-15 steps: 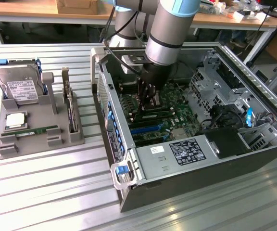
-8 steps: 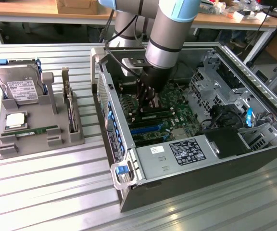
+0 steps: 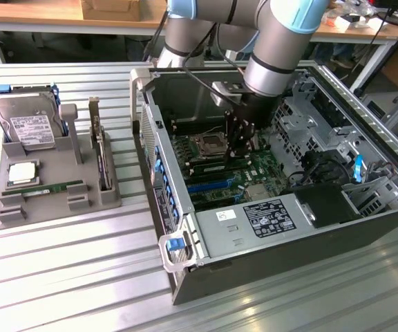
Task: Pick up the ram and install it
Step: 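Press down the ram until it locks into place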
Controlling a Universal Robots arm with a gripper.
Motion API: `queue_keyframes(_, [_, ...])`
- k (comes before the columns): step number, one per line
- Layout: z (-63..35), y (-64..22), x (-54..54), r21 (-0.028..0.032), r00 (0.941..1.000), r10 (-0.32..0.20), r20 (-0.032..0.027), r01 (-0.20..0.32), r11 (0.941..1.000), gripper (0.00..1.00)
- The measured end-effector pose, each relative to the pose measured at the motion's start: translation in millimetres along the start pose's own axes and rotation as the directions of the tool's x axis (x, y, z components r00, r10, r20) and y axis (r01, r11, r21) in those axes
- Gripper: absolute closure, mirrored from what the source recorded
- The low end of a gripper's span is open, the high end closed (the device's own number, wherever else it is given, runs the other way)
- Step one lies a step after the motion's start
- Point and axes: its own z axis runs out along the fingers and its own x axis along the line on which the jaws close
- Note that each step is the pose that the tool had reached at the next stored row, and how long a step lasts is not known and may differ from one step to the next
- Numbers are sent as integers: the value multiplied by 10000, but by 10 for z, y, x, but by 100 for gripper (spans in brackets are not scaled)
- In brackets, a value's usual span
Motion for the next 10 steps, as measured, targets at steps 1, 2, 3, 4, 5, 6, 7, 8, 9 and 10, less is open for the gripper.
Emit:
queue_keyframes(1, [-10, -98, 0, -7, 10000, -1, 0, 1, 10000, 89])
queue_keyframes(2, [-15, -153, 0, -10, 10000, -1, 0, 1, 10000, 89])
queue_keyframes(3, [-19, -189, 0, -11, 10000, -2, 0, 2, 10000, 89])
queue_keyframes(4, [-24, -221, 1, -11, 10000, -1, 0, 1, 10000, 89])
queue_keyframes(5, [-34, -308, 1, -14, 10000, -2, 1, 2, 10000, 89])
queue_keyframes(6, [-42, -358, 1, -15, 10000, -2, 1, 2, 10000, 89])
queue_keyframes(7, [-50, -392, 1, -16, 10000, -2, -1, 2, 10000, 89])
queue_keyframes(8, [-57, -421, 2, -18, 10000, -2, -1, 2, 10000, 89])
queue_keyframes(9, [-70, -498, 3, -22, 10000, -2, 0, 2, 10000, 89])
queue_keyframes(10, [-80, -560, 4, -28, 10000, -2, 0, 2, 10000, 89])
